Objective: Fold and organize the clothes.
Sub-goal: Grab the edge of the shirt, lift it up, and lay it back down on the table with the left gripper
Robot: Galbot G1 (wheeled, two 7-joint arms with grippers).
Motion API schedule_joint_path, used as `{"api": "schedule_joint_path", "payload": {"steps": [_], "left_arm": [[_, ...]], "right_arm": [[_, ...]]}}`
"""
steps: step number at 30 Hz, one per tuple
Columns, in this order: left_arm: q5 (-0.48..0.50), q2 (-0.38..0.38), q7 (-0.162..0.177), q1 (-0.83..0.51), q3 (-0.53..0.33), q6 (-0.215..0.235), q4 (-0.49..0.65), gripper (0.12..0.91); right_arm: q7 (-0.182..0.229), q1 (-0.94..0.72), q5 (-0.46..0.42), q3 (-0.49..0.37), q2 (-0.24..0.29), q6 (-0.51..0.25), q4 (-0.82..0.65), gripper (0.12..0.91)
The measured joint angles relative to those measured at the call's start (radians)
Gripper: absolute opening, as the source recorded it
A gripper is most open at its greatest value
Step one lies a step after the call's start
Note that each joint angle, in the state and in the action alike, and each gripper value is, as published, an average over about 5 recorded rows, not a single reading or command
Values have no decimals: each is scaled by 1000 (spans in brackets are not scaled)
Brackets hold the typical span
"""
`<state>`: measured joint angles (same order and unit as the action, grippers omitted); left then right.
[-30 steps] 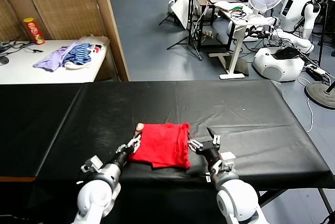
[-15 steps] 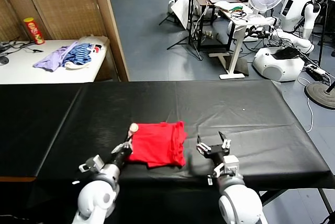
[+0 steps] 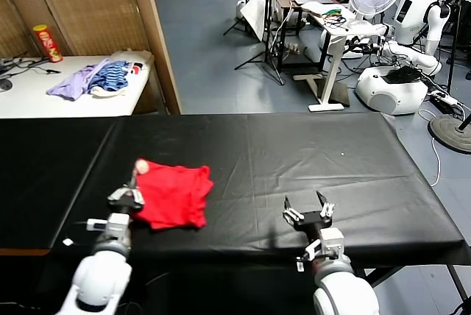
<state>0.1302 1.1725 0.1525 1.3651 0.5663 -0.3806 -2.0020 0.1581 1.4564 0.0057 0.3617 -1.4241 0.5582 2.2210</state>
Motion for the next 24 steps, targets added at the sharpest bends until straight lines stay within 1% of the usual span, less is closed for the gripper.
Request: {"api": "schedule_joint_path", "payload": {"steps": [3,5,7,8,10,13,16,18,20,21,24], "left_arm": [[99,-76,-10,10,40,25,-19,145],[160,-117,-19,20,65,33,-44,145],[186,-140,-30,32,79,29,-79,145],[183,-145,-37,38,79,27,-100,145],[139,-145,-45,46,65,20,-139,145],[4,-119,-42,46,2,9,-168,145],[-120,-67,-43,37,-92,9,-143,146],[-166,-22,-54,33,-153,12,-102,172],[-182,22,-65,36,-208,25,-64,232],[-182,41,-69,39,-233,38,-50,278],[-201,74,-96,49,-294,95,-37,429]], "right_arm": [[0,-1,1,0,2,1,4,798],[0,-1,1,-2,4,2,4,798],[0,0,0,-5,5,2,4,798],[0,2,0,-6,5,2,4,798],[0,5,0,-7,4,2,4,798],[-1,14,-1,-7,3,2,8,798],[-6,21,2,-4,4,0,13,798],[-12,22,14,1,10,-2,14,798],[-25,18,41,5,19,-6,12,798],[-36,14,61,7,24,-10,9,798],[-73,-4,132,5,44,-21,-4,798]]}}
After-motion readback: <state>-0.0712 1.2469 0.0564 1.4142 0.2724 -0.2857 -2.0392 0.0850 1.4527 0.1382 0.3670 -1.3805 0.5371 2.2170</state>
